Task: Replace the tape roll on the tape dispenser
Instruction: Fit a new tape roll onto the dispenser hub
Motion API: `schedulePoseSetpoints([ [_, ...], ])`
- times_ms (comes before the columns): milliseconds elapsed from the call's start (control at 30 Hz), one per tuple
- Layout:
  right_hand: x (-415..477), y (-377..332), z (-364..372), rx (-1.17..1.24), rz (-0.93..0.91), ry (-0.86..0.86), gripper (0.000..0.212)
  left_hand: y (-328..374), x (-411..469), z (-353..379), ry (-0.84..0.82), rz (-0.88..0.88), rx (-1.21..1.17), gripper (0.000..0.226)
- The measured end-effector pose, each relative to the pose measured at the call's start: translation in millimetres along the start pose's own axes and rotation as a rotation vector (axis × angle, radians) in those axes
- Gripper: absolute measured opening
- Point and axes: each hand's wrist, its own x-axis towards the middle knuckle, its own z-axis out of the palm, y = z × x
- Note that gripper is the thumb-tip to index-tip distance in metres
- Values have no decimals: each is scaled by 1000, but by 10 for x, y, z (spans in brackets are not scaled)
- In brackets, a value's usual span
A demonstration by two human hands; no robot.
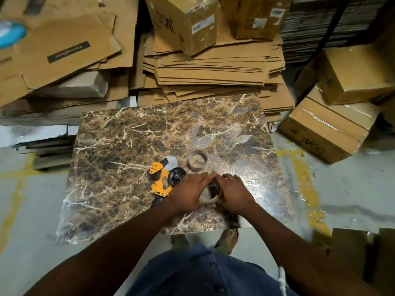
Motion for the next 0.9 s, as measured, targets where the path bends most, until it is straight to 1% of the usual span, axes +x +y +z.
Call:
schedulePoseSetpoints([
  [200,461,-387,-216,20,-125,64,92,-451,-269,-331,48,-51,-23,111],
  [367,772,-659,-351,21,-177,52,96,-730,-450,-527,95,-80,-20,111],
  [500,956,-809,-396,22,-222,70,92,-903,-574,-594,162,-140,-7,117],
  [567,1054,-892,-390,-35,-224,63,94,-968,-619,-614,160,-188,26,119],
  [667,1176,-977,-342,-80,-186,34,97,-1076,-629,-600,111,-217,64,119],
  [800,1263,-996,-273,-94,-154,-8,95,-1161,-577,-563,79,-218,42,122],
  [900,1299,-982,-249,-96,-134,-22,97,-1201,-537,-536,72,-221,16,123],
])
